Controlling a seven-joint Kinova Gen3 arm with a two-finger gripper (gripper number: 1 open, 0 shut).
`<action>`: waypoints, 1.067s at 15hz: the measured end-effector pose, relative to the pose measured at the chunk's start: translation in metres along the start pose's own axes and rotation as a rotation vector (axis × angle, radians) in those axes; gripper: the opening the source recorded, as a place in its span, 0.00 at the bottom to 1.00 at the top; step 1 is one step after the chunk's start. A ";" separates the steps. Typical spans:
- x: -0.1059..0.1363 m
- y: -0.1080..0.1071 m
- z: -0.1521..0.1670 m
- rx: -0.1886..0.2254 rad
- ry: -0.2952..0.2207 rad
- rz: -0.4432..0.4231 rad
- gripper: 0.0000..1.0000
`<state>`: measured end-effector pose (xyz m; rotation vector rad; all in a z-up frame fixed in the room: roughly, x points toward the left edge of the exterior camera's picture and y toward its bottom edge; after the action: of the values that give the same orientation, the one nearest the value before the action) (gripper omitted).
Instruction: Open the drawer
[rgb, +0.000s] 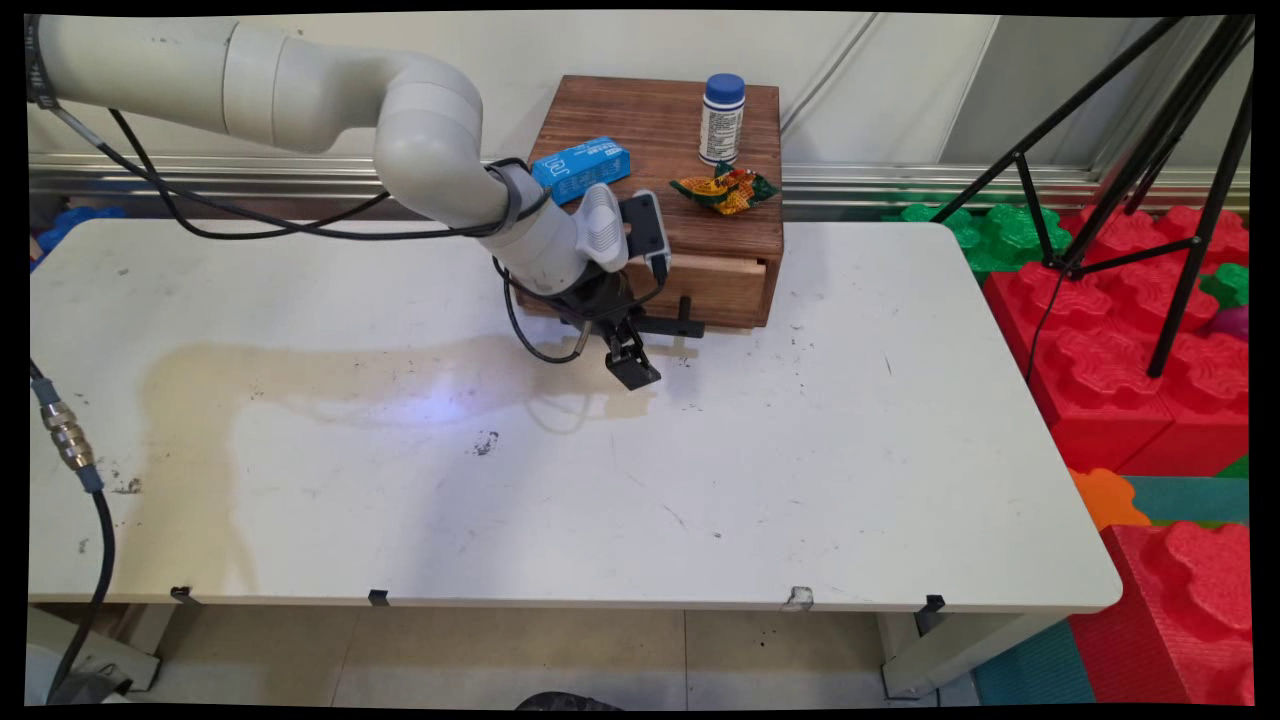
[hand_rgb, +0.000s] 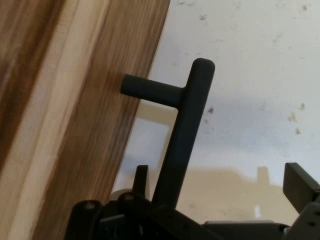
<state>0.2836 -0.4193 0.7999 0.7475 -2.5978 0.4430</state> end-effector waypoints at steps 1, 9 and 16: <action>-0.001 0.003 0.000 -0.007 -0.001 0.000 1.00; -0.002 0.030 -0.007 -0.058 -0.008 -0.007 1.00; -0.006 0.064 -0.020 -0.107 -0.029 -0.025 1.00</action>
<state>0.2580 -0.3574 0.8029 0.7537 -2.6124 0.2852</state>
